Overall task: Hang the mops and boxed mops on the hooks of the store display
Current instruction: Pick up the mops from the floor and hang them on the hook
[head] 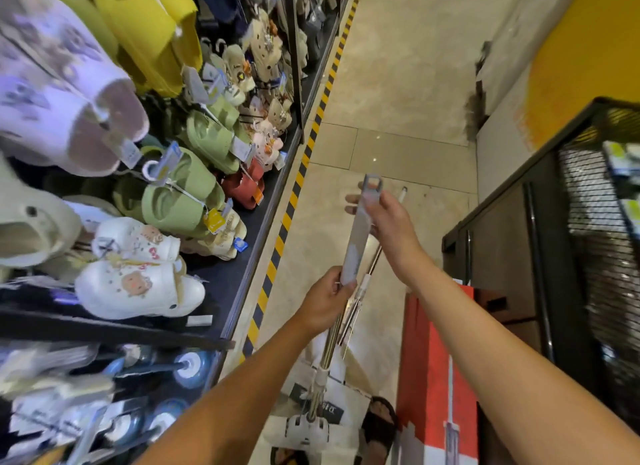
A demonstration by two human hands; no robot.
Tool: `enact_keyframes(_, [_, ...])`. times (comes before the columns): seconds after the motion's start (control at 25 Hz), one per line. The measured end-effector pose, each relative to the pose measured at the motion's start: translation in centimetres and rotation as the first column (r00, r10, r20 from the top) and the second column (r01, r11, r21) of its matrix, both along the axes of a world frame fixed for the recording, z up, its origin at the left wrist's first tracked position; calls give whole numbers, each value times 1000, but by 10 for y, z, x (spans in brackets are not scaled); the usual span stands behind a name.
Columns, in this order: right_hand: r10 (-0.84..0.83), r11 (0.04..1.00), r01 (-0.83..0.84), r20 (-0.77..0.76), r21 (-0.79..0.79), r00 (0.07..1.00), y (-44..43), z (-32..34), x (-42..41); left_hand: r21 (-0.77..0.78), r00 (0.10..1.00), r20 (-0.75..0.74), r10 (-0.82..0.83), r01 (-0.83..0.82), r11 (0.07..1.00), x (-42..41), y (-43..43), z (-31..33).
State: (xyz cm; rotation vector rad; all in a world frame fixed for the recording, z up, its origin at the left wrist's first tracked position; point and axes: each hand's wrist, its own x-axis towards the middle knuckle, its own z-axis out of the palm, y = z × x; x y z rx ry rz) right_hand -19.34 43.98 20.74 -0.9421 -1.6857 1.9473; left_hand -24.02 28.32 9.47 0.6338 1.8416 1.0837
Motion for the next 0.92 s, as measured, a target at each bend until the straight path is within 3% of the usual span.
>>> enact_keyframes(0.12, [54,978,-60,35,200,998,-63,26,29,-28,993,-82,-86,84,996,21,-49,33])
enact_keyframes(0.32, [71,973,-76,32,217,997,-145,65,84,-97,970,-107,-216,206,974,47,-115,73])
enact_keyframes(0.56, [236,897,-323,290,303,927,-197,68,129,-97,954,-141,-264,252,963,71,-171,91])
enact_keyframes(0.72, [294,811,-418,332,410,896,-222,77,147,-103,962,-176,-208,192,976,87,-202,103])
enact_keyframes(0.92, [425,729,-480,226,487,876,-239,147,161,-140,976,-202,-77,49,989,124,-245,106])
